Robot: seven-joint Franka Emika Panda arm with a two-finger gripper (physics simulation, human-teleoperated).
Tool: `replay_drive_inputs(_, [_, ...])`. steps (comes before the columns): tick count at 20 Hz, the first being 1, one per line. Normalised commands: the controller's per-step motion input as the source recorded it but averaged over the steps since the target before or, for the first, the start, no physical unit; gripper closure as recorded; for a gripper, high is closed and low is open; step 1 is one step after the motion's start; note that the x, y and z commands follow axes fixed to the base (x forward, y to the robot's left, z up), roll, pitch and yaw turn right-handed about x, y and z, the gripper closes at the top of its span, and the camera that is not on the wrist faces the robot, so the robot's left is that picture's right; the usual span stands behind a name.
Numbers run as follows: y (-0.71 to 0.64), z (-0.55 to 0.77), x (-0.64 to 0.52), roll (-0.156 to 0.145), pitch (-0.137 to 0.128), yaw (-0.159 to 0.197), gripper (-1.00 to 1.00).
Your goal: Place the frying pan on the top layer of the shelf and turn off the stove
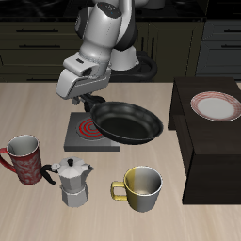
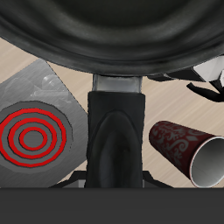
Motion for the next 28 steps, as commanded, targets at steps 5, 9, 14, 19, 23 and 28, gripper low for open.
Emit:
replay_drive_inputs(5, [-0.05,-0.02,0.08,-0.055,-0.042,0.081,1.00])
replay_drive_inputs(9, [0.07,-0.02,0.00,0.015,0.011,0.012,1.00])
replay_drive_inputs(14, [0.05,0.05,0.02,0.025,-0.026,-0.018,1.00])
replay_drive_inputs(19, [-0.06,0.06,0.00,-0.006,-0.015,0.022,1.00])
replay_drive_inputs(23, [0.06,-0.01,0.03,-0.007,-0.028,0.078,1.00])
replay_drive_inputs(28, [0.02,0.00,0.01,-0.013,-0.031,0.062,1.00])
